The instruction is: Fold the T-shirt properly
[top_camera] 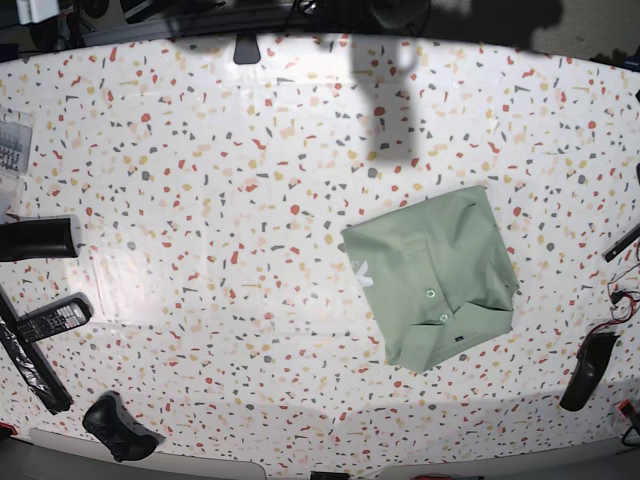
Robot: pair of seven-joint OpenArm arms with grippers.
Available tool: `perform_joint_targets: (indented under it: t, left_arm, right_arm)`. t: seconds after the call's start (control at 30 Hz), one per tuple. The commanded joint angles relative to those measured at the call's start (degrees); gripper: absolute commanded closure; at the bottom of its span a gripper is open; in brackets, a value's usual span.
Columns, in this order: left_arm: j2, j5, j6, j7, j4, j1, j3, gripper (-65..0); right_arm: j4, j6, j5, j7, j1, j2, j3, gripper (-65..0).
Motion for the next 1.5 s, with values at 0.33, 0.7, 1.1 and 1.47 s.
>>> perform_joint_targets:
  t: [0.33, 0.7, 1.1, 1.47]
  left_arm:
    - [3.4, 8.8, -0.5, -10.8, -43.5, -21.6, 7.4, -38.3]
    - [11.6, 19.5, -0.3, -21.4, -64.5, -37.8, 9.4, -38.3]
    - [13.7, 26.7, 12.5, -30.7, -67.7, -39.7, 9.4, -38.2]
    - [13.7, 31.1, 13.1, -30.9, -68.3, -40.7, 9.4, -38.2]
  right_arm:
    - [-30.0, 0.3, -24.4, 23.6, 3.7, 12.4, -28.3, -18.0]
    - [-67.3, 0.3, -34.9, 29.4, 30.8, 14.2, -44.7, -18.0]
    - [-88.4, -8.7, -38.0, 42.8, 47.9, 14.2, -53.1, -18.0]
    - [-95.1, -16.1, -37.9, 55.6, 48.3, 14.0, -53.1, -18.0]
